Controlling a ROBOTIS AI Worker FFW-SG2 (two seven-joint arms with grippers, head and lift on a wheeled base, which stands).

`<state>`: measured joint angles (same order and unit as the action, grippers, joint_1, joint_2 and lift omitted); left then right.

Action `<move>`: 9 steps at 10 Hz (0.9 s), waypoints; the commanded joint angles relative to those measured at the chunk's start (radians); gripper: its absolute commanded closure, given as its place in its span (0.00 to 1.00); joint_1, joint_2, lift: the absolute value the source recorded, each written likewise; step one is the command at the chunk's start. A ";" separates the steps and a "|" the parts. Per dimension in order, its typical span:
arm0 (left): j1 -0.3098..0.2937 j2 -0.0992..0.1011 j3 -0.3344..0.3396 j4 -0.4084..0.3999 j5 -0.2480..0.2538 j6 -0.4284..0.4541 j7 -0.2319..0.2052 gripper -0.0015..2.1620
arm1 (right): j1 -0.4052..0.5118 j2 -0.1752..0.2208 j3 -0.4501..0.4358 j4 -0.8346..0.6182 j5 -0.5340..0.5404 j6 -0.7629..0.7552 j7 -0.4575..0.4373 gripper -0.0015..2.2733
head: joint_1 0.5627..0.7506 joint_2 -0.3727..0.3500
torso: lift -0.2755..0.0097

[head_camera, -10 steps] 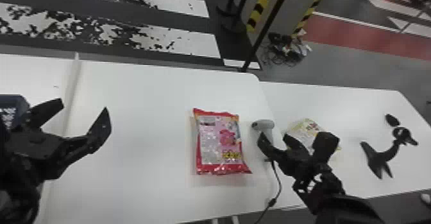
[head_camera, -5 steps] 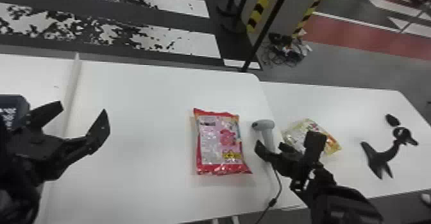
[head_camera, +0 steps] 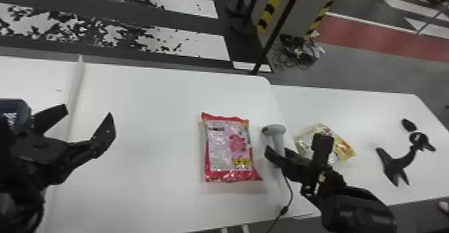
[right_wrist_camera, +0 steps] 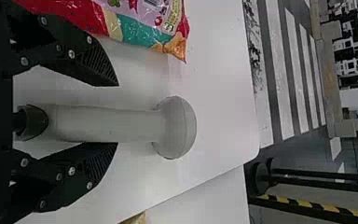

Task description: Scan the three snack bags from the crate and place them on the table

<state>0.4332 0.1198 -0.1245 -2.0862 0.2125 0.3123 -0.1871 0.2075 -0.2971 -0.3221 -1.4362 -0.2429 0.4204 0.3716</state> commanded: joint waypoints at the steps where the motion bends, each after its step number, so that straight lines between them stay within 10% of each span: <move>1: -0.007 0.000 -0.003 0.006 0.002 0.000 0.000 0.01 | -0.002 0.000 0.005 0.000 0.016 -0.004 0.004 0.99 | 0.70 0.03 | 0.75; 9: -0.007 0.009 -0.001 -0.014 0.018 0.000 0.006 0.01 | 0.188 0.076 -0.055 -0.388 -0.076 0.073 -0.062 0.99 | 0.70 0.03 | 0.75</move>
<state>0.4259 0.1289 -0.1255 -2.0984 0.2302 0.3123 -0.1812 0.3706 -0.2319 -0.3720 -1.7738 -0.3065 0.4758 0.3100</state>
